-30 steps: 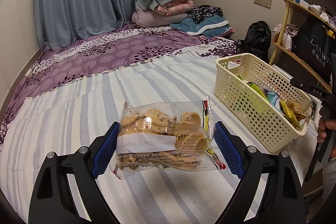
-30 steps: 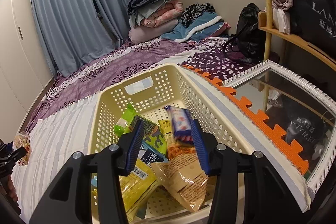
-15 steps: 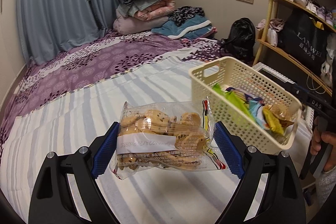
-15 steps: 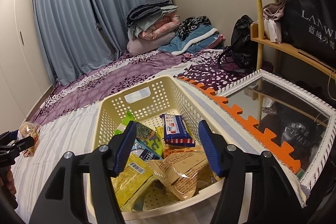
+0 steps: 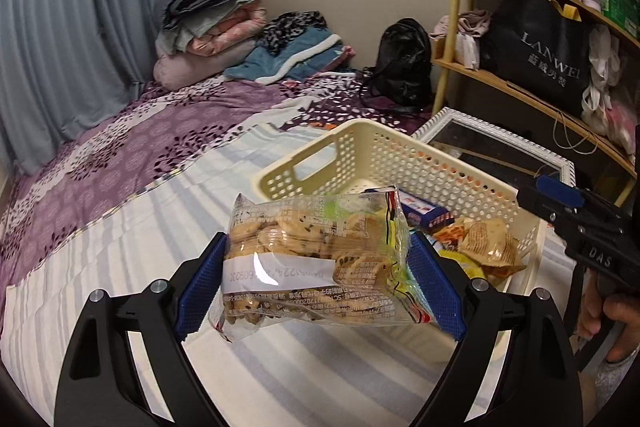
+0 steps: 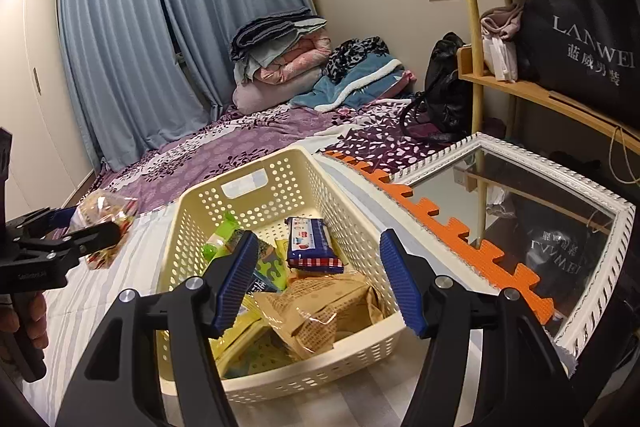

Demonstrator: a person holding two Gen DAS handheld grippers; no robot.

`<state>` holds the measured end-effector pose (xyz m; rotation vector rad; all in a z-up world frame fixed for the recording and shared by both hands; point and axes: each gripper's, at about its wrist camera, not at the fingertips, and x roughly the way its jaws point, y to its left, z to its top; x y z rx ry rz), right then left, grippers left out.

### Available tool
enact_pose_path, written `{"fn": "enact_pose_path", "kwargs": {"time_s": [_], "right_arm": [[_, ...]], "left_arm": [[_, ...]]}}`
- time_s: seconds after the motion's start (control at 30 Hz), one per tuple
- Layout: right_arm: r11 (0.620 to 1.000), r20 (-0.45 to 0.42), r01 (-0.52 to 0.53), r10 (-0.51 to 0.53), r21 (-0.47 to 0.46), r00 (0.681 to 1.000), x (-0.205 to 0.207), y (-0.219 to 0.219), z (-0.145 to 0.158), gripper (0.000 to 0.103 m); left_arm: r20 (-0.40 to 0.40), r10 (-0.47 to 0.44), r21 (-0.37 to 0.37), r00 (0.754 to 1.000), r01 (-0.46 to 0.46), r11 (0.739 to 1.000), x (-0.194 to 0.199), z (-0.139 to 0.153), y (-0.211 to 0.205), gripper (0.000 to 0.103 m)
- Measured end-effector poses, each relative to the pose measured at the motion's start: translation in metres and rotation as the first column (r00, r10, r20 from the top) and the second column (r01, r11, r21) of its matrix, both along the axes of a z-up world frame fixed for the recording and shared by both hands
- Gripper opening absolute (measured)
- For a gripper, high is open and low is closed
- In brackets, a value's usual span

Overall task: Organize snacks
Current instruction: 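Carry the cookie bag into the basket and open the left gripper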

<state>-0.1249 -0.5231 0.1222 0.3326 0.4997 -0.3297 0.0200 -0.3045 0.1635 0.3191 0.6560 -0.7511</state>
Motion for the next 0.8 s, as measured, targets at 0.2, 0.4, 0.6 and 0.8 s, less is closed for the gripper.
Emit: {"fn": "enact_pose_path", "kwargs": {"time_s": [0.2,0.4,0.6,0.8], "right_arm": [[1.000,-0.002,0.022,-0.022,-0.005,1.000,-0.006,-0.007,-0.003,0.063],[0.999,-0.009,0.036,-0.036,0.002,0.999,-0.009,-0.014,-0.007,0.063],[0.999,-0.019,0.048,-0.048,0.009,0.999,-0.012,-0.018,-0.011,0.063],[0.998,-0.016,0.057,-0.057,0.009,0.998,-0.013,-0.017,-0.008,0.063]], "left_arm": [[-0.016,-0.050,0.026,0.999,0.050,0.998,0.007,-0.009,-0.034,0.090],[-0.028,-0.090,0.041,0.996,0.091,0.995,0.010,-0.019,-0.064,0.090],[-0.047,-0.126,0.060,0.991,0.128,0.990,0.010,-0.031,-0.086,0.091],[-0.047,-0.107,0.066,0.993,0.109,0.992,0.013,-0.038,-0.080,0.092]]}}
